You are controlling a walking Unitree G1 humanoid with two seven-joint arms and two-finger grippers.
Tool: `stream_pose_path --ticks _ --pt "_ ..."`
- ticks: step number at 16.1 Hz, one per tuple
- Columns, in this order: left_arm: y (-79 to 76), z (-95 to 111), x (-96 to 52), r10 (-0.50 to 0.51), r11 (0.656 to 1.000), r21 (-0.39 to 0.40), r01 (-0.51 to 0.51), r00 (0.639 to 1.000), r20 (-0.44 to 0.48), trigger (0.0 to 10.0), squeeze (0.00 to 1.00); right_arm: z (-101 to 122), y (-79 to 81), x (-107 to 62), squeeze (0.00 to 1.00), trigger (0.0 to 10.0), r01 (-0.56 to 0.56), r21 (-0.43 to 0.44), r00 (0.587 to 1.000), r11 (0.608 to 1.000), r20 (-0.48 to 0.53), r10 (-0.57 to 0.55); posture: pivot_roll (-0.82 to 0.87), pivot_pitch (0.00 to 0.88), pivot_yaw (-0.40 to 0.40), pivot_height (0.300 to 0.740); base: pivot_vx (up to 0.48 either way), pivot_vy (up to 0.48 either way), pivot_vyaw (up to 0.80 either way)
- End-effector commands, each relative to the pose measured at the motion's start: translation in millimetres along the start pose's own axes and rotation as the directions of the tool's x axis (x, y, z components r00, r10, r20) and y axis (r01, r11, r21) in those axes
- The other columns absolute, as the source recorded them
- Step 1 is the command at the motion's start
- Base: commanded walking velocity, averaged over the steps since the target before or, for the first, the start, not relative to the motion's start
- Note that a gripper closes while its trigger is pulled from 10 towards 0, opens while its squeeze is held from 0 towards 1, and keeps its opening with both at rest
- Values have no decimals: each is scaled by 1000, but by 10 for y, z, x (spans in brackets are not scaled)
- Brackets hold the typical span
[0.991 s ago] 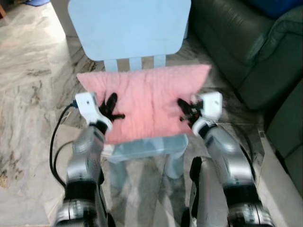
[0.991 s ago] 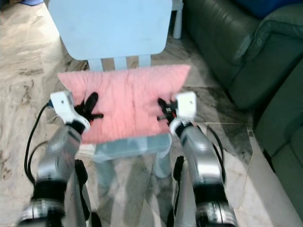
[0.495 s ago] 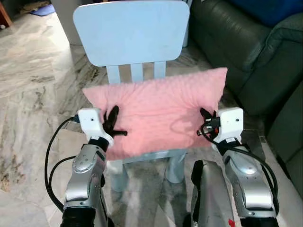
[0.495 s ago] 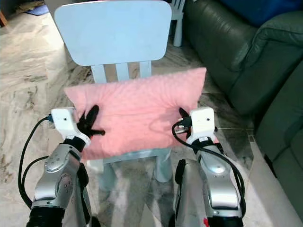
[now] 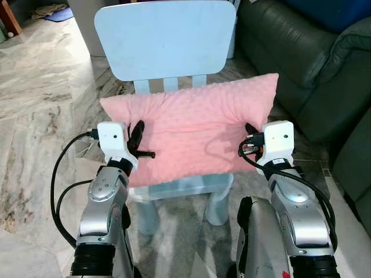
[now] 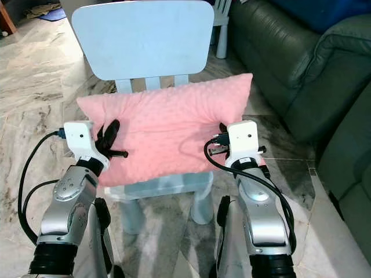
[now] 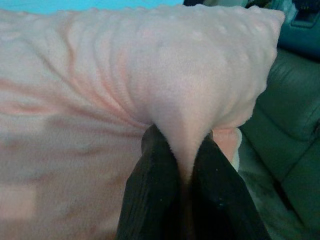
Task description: Move the pillow to the sofa
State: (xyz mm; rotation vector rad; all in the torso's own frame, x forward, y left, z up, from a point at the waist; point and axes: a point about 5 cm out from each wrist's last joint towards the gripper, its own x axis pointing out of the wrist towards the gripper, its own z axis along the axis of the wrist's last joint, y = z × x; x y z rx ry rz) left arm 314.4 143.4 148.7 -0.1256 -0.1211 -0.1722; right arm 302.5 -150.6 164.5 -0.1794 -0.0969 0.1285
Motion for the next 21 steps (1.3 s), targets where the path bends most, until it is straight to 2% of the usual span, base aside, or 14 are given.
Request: stream_pose_path --ticks 1,12,21 --pt "39 14 15 15 1000 18 -15 1000 3 10000 0 46 -62 -4 0 10000 29 22 999 999 13 -29 -64 0 33 373 0 0 0" --pt "1 -46 10 -3 1000 17 3 1000 -23 10000 0 10 -74 -20 0 10000 48 62 999 997 -12 -47 -66 0 44 373 0 0 0" --pt "-33 -106 21 -20 1000 16 21 999 -46 10000 0 -16 -106 -19 0 10000 64 67 998 996 -24 -63 -68 0 50 473 0 0 0"
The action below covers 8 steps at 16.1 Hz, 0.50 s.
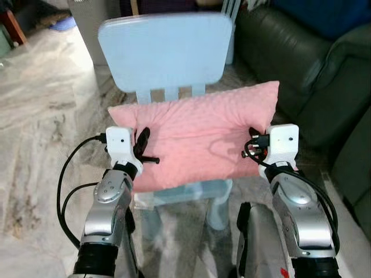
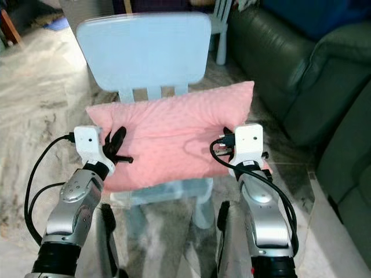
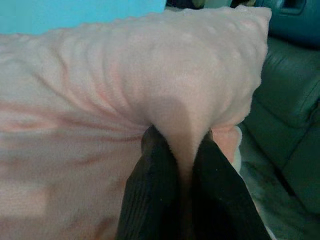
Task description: Move the pillow to the sofa
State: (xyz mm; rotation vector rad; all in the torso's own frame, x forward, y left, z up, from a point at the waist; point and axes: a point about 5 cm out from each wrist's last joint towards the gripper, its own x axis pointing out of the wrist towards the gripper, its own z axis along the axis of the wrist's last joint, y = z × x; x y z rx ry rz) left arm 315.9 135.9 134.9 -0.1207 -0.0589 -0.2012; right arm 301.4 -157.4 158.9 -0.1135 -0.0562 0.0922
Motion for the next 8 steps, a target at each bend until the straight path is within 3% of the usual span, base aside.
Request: stream_pose_path --ticks 1,8 --pt "18 36 11 5 1000 17 -5 1000 16 10000 0 53 -51 8 0 10000 27 1 999 1000 19 -27 -68 0 49 488 0 0 0" --pt "15 21 24 2 1000 17 -2 1000 12 10000 0 56 -57 20 0 10000 27 10 999 1000 19 -27 -72 0 49 578 0 0 0"
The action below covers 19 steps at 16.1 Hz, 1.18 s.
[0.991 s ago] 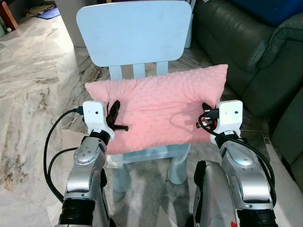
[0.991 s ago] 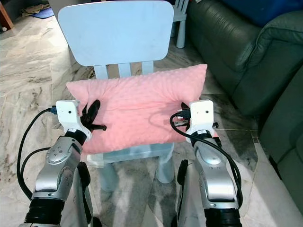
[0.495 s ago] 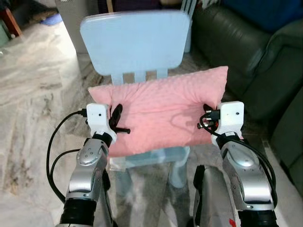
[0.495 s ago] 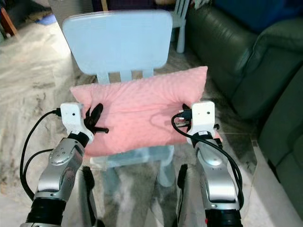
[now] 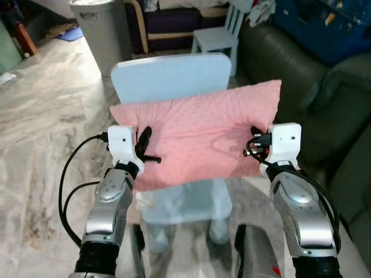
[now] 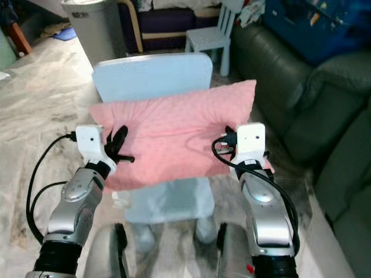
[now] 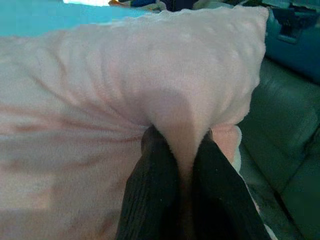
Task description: Move the pillow to the sofa
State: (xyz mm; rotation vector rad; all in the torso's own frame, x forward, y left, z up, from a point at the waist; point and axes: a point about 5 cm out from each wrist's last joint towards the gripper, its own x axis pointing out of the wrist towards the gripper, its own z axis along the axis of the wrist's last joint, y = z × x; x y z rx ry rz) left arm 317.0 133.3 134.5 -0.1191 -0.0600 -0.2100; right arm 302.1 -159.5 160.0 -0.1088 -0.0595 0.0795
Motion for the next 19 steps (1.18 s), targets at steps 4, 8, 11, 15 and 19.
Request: stream_pose_path --ticks 4,8,11,15,19 --pt "26 20 15 6 1000 13 -7 1000 10 10000 0 55 -40 23 0 10000 16 4 1000 1000 18 -16 -73 0 49 623 0 0 0" --pt "19 11 22 3 1000 11 -3 1000 8 10000 0 67 -39 27 0 10000 16 5 1000 1000 21 -16 -75 0 48 663 0 0 0" --pt "8 5 30 0 1000 7 0 1000 6 10000 0 78 -47 35 0 10000 19 4 1000 1000 24 -19 -78 0 48 703 0 0 0" --pt "-14 -1 42 -12 1000 2 12 1000 3 10000 0 124 -47 48 0 10000 26 21 999 999 32 -27 -82 0 51 740 0 0 0" --pt "-12 -2 52 -12 1000 -18 12 1000 -4 10000 0 158 -35 66 0 10000 23 26 999 999 43 -24 -80 0 48 740 0 0 0"
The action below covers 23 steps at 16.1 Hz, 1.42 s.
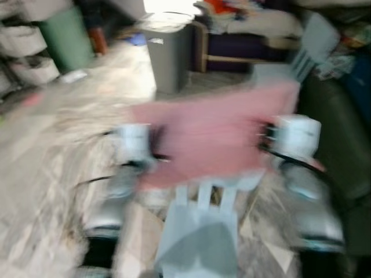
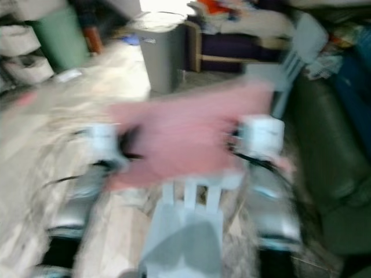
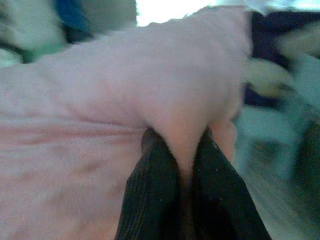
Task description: Move the pillow to the sofa
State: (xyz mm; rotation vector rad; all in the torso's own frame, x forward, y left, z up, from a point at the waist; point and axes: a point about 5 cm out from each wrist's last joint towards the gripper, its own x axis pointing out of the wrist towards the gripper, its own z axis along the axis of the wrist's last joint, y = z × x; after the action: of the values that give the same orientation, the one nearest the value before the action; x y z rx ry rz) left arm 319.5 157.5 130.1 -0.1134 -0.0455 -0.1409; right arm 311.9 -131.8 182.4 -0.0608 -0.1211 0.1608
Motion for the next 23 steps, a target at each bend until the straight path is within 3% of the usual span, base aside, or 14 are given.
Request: stream_pose_path --ticks 1,10,14,17,23 --pt "-258 16 59 -78 997 -20 79 997 9 10000 0 -66 -273 -95 0 10000 98 -25 995 995 -23 -99 -78 0 48 740 0 0 0" --pt "-313 12 47 -114 993 -4 114 993 1 10000 0 -43 -263 -86 0 10000 98 -15 995 995 -19 -99 -71 0 46 740 0 0 0" --pt "-296 -9 45 -59 998 -10 59 998 -30 10000 0 -60 -240 -88 0 10000 89 -7 996 996 -29 -89 -68 0 45 740 0 0 0" --pt "-341 9 19 -114 993 -4 114 993 -34 10000 0 -82 -222 -115 0 10000 80 -3 996 997 -41 -80 -70 0 44 740 0 0 0" --pt "-296 -22 -14 -81 996 -51 79 995 -51 10000 0 -89 -208 -139 0 10000 56 2 997 998 -45 -56 -72 0 38 740 0 0 0"
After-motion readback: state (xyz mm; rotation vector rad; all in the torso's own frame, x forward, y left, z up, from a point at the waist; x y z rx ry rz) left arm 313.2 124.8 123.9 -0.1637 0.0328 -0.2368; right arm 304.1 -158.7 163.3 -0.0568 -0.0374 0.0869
